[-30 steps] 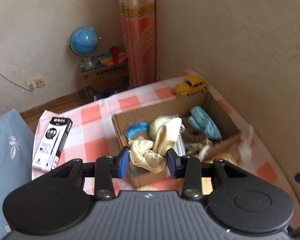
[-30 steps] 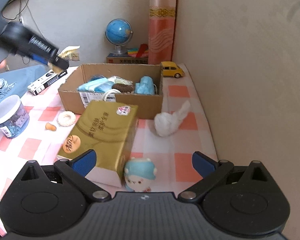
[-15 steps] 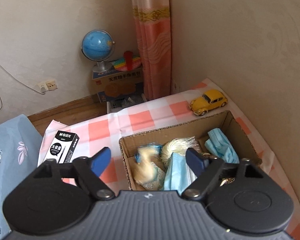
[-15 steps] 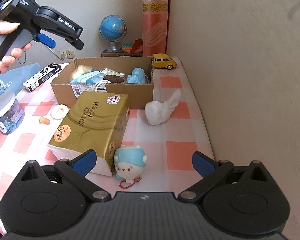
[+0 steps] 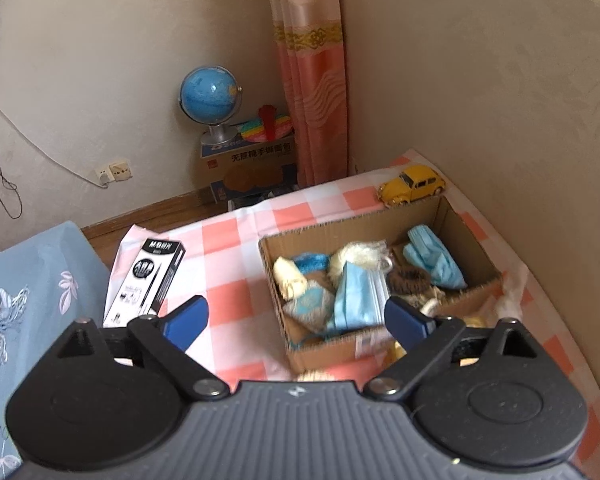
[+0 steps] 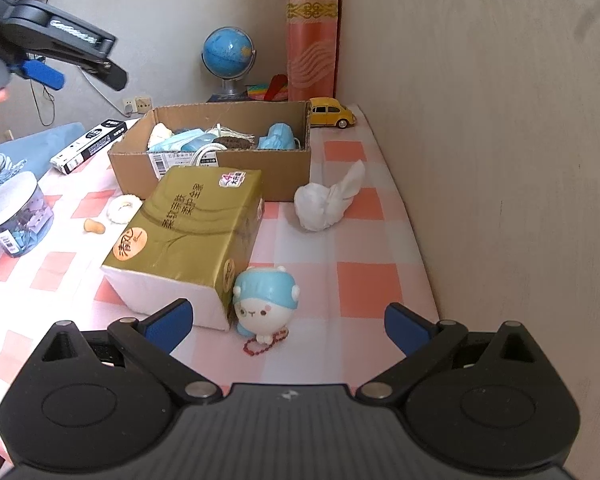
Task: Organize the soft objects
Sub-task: 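Move left tool to orange foam earplug while right tool approaches blue-hatted doll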
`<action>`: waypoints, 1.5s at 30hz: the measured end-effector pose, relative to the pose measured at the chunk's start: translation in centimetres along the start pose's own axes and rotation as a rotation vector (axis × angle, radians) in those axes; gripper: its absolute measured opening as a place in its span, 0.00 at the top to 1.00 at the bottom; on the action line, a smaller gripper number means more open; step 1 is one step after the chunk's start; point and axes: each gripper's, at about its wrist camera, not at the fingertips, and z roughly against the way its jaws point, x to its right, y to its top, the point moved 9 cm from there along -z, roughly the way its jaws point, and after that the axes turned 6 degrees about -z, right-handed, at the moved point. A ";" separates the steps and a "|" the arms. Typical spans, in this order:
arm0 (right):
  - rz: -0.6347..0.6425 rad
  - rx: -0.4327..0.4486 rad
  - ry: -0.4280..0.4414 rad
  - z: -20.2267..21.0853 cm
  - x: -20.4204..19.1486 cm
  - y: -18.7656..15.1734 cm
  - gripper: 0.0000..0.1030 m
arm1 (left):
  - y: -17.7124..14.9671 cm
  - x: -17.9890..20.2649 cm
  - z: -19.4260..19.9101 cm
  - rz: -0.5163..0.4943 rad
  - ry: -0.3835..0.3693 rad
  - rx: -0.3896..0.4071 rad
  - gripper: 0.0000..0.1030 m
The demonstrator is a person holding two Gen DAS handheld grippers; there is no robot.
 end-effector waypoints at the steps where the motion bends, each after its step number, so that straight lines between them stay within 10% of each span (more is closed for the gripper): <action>1: 0.004 0.000 0.000 0.0 0.0 -0.2 0.00 | -0.4 0.0 0.5 0.001 0.006 0.002 0.08; 22: 0.000 -0.001 -0.015 -1.7 0.9 -2.5 0.03 | -10.4 -0.2 1.2 0.158 0.049 -0.062 0.04; 45: 0.046 0.000 0.120 -4.1 -0.2 -2.4 0.54 | -12.1 0.0 -1.5 0.158 0.055 -0.116 0.04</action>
